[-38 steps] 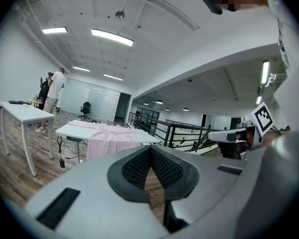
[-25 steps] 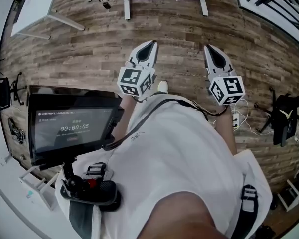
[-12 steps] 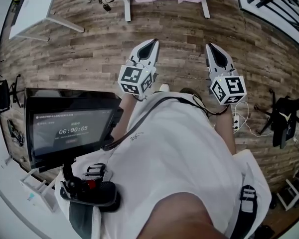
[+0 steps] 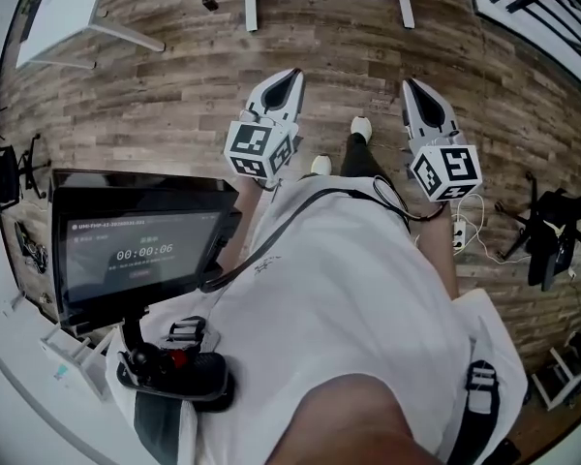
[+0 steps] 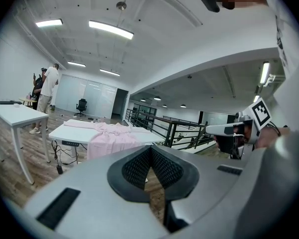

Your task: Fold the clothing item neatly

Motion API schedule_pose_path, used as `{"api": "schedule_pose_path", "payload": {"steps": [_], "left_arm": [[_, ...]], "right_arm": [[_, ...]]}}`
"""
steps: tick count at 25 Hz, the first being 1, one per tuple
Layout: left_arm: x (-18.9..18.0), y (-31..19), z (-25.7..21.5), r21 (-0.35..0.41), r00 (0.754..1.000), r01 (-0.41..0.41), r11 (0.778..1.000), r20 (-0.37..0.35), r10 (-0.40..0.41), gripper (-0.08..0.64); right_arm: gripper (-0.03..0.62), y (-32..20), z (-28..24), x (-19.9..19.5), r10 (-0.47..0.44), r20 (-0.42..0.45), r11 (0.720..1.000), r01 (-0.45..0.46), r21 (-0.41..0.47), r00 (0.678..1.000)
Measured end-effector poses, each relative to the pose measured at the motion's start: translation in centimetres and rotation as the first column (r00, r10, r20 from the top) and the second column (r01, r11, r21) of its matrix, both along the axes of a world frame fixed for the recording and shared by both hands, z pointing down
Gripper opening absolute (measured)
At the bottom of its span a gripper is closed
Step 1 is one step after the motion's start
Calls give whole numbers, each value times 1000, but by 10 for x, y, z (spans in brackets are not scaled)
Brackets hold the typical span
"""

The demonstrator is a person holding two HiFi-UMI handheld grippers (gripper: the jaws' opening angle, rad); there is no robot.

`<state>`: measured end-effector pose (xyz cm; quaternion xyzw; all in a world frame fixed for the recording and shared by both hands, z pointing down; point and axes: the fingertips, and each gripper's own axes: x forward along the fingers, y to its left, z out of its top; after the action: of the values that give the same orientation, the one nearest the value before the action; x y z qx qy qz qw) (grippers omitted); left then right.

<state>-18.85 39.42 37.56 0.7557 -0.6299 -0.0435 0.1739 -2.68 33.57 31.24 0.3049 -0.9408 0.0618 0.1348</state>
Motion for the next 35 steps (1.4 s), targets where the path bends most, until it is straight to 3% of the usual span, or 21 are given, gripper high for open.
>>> {"api": "schedule_pose_path", "payload": {"steps": [10, 18, 35], "left_arm": [[-3, 4, 3, -6, 999, 36, 999, -12, -36, 2], [10, -92, -9, -12, 998, 58, 998, 1, -58, 2], [35, -199, -3, -36, 990, 138, 990, 41, -136, 2]], "right_arm": [[2, -9, 4, -14, -51, -13, 999, 51, 8, 999], [2, -105, 4, -2, -80, 3, 997, 80, -15, 997], [2, -222, 23, 22, -161, 36, 986, 163, -42, 986]]}}
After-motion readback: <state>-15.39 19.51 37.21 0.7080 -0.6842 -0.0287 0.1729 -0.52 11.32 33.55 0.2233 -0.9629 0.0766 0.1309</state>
